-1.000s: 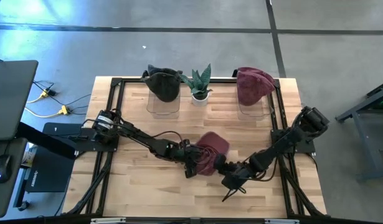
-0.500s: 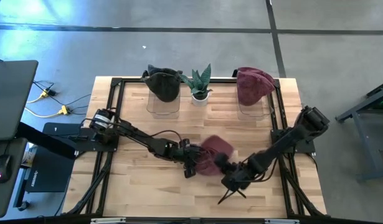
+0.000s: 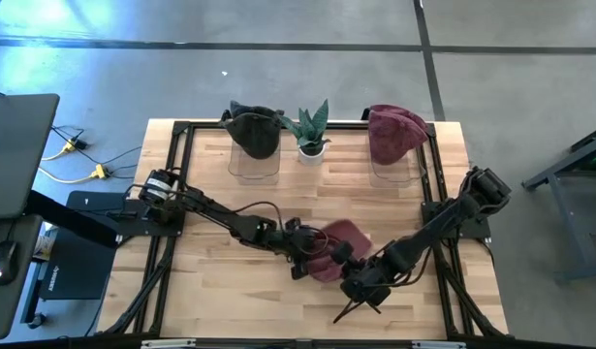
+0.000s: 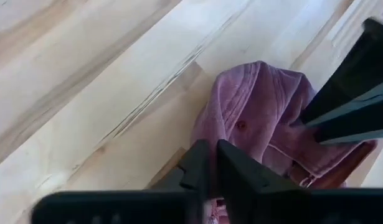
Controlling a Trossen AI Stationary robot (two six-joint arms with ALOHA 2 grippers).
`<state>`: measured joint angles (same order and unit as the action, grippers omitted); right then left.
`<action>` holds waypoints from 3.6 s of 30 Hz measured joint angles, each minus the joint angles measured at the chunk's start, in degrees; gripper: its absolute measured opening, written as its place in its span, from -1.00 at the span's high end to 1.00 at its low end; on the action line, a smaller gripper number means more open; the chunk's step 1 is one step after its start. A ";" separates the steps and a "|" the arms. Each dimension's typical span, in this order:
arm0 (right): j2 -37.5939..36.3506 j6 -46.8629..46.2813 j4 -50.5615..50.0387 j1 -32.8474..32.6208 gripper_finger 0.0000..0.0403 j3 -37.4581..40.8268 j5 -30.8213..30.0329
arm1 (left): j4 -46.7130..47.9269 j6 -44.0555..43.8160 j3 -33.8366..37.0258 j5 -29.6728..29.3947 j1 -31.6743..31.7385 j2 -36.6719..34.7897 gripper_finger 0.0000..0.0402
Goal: Pick & Place hat
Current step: Put the red cap into the right transparent bin
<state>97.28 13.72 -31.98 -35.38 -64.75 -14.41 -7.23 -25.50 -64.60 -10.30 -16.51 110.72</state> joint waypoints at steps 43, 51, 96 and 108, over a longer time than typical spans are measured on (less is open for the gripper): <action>0.15 -23.71 -1.16 -6.11 0.97 -0.98 -7.08 | 18.53 44.61 -20.30 2.97 -5.93 8.77 0.19; 0.15 -26.80 -1.82 -6.42 0.97 -0.98 -9.27 | 9.75 39.63 -20.57 -11.03 -7.06 12.88 -0.19; -2.13 -27.74 -7.08 -10.27 -0.16 6.35 -12.73 | 34.42 43.23 -31.06 -10.14 -10.51 13.75 0.98; -2.26 -30.31 1.36 -8.99 0.89 18.43 -15.03 | 34.99 44.54 -32.05 -3.57 -10.36 13.79 0.92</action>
<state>95.01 -16.59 -30.62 -44.37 -46.32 -29.44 27.76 19.05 -96.64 -13.88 -26.87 124.51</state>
